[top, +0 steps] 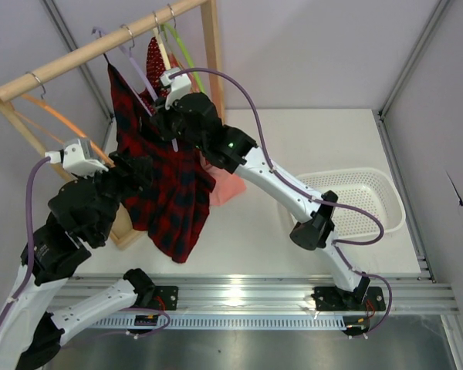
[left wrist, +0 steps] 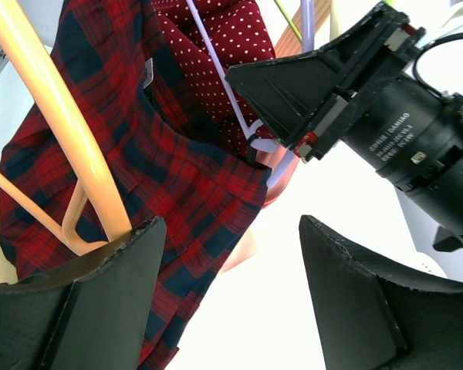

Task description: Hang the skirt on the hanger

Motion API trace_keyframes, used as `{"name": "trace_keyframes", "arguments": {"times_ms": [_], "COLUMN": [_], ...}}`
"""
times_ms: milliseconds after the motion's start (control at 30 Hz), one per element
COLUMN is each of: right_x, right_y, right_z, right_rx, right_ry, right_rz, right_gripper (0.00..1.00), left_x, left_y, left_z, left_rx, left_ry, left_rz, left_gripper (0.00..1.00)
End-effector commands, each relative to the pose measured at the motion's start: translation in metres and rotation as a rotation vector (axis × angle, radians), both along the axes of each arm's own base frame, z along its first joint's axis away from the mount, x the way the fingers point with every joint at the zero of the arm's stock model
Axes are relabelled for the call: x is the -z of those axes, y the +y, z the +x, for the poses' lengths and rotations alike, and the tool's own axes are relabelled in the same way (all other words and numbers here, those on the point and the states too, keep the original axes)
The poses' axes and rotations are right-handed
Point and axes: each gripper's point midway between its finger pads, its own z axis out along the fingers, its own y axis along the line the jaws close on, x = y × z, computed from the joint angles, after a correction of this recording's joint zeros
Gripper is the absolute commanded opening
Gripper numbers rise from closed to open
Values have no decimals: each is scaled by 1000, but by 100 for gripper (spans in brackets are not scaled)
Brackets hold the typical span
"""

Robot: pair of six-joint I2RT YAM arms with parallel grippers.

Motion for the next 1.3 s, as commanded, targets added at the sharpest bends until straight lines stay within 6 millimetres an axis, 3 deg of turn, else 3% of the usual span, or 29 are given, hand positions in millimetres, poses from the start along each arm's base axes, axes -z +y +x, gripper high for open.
{"name": "trace_keyframes", "arguments": {"times_ms": [0, 67, 133, 167, 200, 267, 367, 533, 633, 767, 900, 1033, 1133, 1267], "right_x": [-74, -74, -74, -75, -77, -83, -103, -150, -166, -192, -187, -158, -129, -89], "right_y": [-9, -9, -8, -8, -8, -10, -19, -46, -65, -111, -165, -230, -289, -360], "right_z": [4, 6, 5, 4, 2, -2, -15, -50, -63, -89, -105, -117, -134, -155], "right_rx": [37, 38, 36, 31, 27, 20, 14, 23, 49, 77, 144, 250, 320, 415], "right_ry": [-120, -117, -115, -115, -118, -126, -171, -263, -282, -275, -219, -128, -78, -8], "right_rz": [214, 217, 225, 227, 230, 231, 230, 236, 228, 223, 153, 132, 162, 203], "right_gripper": [0, 0, 10, 30, 41, 53, 64, 73, 76, 79, 87, 91, 92, 92], "left_x": [12, 11, 12, 12, 12, 13, 12, 2, -7, -18, -47, -82, -86, -70], "left_y": [11, 8, 5, 2, 1, 0, -1, -3, -5, -12, -18, -34, -55, -73], "left_z": [0, 1, 2, 3, 3, 3, 3, 3, 1, 2, 0, 1, 16, 39], "left_rx": [-40, -24, -10, 2, 7, 12, 15, 27, 44, 92, 145, 227, 267, 245], "left_ry": [26, 20, 20, 19, 19, 22, 16, -6, -21, -43, -110, -189, -154, -54], "left_rz": [80, 80, 83, 79, 80, 83, 78, 62, 58, 93, 108, 119, 163, 173], "left_gripper": [78, 78, 78, 78, 78, 78, 78, 78, 79, 84, 89, 91, 91, 90]}}
